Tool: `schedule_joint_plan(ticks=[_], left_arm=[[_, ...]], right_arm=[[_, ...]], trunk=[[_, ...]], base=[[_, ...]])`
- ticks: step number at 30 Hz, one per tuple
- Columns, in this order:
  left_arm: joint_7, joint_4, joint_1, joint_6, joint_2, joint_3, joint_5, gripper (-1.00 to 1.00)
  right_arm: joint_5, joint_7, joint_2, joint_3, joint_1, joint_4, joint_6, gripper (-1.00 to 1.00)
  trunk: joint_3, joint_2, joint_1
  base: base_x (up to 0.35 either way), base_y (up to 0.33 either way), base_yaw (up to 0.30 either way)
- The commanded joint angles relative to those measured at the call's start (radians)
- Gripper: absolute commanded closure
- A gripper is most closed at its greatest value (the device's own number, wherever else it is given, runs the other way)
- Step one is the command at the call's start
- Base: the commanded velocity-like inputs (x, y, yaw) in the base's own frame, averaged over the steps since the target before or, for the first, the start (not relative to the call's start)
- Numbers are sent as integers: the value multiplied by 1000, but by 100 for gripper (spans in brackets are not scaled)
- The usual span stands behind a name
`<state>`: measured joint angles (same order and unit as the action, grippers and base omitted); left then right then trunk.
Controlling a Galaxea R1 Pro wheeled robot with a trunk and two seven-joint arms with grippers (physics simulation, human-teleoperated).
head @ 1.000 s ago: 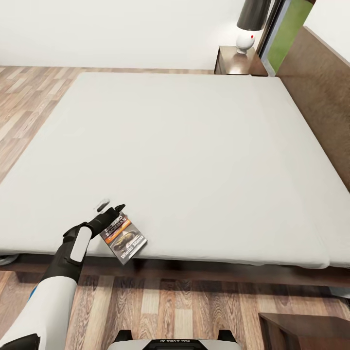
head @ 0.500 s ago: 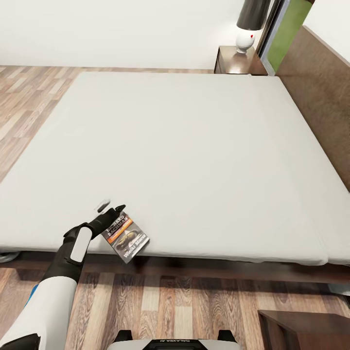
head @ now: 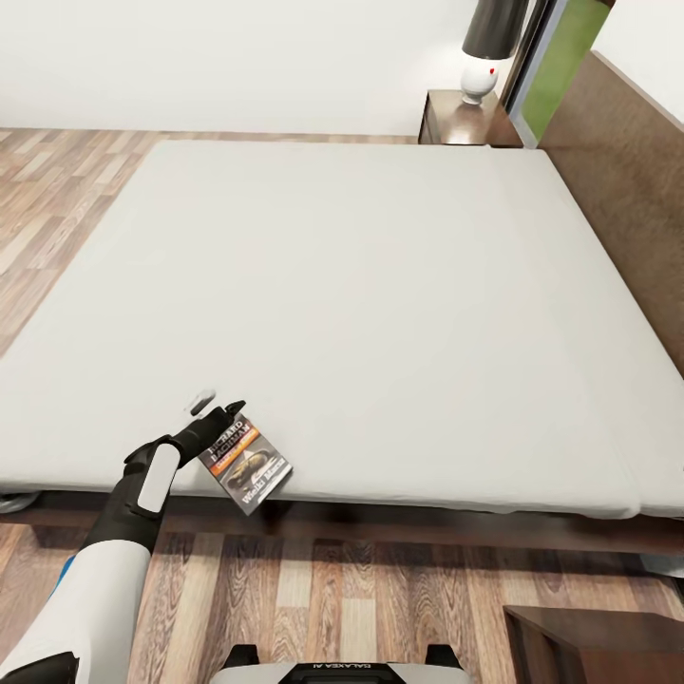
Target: In the bedroom, move the book from the bed onto either nightstand, and place the two sandals side by side next to the bed.
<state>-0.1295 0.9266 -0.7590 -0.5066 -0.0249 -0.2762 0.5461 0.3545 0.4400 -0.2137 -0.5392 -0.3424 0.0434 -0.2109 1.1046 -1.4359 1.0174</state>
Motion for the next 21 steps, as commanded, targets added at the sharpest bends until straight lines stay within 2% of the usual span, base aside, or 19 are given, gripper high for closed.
schedule_joint_plan(ticks=[1,21], left_arm=[[0,0,0,-7,0,-3,-3,-100],[-1,0,0,-9,-1,-5,-3,-100]], right_arm=[[9,0,-1,-8,-1,4,-7,-100],[9,0,-1,-8,-1,4,-7,-100]], trunk=[[-3,7,-4],[-65,147,-81]], base=[[0,0,0],[0,0,0]])
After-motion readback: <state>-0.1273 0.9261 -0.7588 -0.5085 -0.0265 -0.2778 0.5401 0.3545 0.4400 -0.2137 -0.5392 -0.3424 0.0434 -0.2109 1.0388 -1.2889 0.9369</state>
